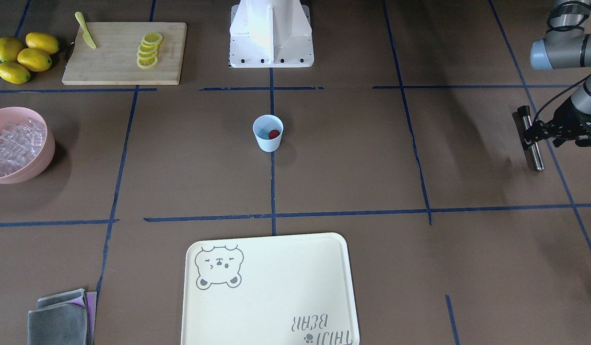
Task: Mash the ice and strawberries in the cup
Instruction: 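Lower the left gripper and grasp the metal rod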
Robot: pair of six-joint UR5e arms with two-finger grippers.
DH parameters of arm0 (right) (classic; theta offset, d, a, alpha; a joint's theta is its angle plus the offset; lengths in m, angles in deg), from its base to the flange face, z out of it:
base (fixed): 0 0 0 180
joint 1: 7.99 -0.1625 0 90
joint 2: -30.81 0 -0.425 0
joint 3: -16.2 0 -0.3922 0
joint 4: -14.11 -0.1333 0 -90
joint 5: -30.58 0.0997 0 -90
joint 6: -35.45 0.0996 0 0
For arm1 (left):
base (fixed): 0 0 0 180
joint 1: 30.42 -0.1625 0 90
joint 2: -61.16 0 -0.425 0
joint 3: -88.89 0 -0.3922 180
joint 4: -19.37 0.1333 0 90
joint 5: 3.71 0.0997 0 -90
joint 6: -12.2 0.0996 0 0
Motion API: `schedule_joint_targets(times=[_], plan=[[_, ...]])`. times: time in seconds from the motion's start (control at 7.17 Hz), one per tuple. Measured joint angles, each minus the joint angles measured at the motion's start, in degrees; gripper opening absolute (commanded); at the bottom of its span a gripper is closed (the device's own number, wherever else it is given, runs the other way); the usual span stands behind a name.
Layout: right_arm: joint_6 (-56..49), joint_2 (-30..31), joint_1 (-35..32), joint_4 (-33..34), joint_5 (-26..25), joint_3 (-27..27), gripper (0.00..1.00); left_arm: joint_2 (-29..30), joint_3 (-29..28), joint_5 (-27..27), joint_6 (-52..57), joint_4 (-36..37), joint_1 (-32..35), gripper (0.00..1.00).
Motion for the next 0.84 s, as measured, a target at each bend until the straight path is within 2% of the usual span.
schedule_joint_targets(times=[0.84], plan=[[0.0,-0.6,0.0,0.0,-0.2,0.1,1.00,1.3,-2.6,0.8,0.4,-0.5,-1.2,0.99]])
